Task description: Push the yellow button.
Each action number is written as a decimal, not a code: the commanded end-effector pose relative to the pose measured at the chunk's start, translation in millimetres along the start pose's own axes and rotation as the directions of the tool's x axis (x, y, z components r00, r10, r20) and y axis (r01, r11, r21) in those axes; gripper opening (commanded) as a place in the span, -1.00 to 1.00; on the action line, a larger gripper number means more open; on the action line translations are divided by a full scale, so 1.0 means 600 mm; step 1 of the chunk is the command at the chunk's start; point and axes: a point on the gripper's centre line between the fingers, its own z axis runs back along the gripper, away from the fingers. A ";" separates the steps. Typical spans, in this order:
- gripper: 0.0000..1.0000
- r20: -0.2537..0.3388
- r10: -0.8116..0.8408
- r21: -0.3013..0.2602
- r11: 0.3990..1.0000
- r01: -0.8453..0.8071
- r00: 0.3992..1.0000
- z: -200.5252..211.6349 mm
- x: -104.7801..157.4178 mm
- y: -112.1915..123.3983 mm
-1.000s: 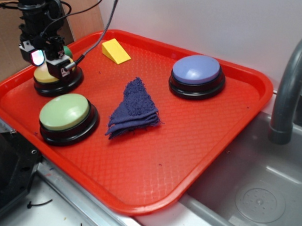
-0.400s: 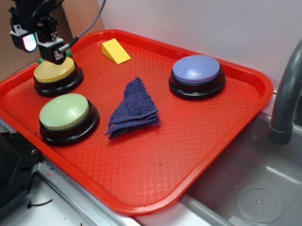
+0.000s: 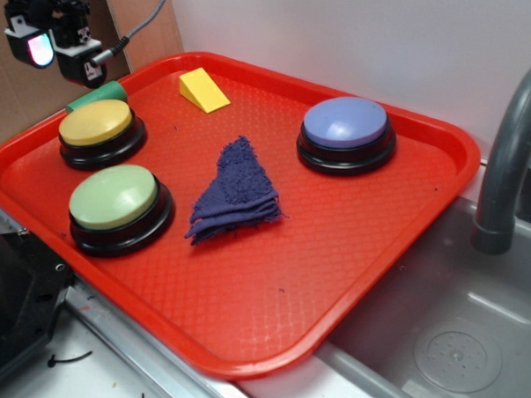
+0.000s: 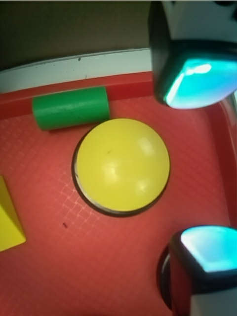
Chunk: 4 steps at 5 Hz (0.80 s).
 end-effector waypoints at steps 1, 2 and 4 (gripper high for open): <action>1.00 0.080 0.028 0.015 0.999 -0.030 0.996 0.060 0.005 0.013; 1.00 0.090 0.034 0.013 0.999 -0.036 0.995 0.076 0.002 0.013; 1.00 0.109 0.048 0.027 0.998 -0.051 0.993 0.115 -0.007 0.009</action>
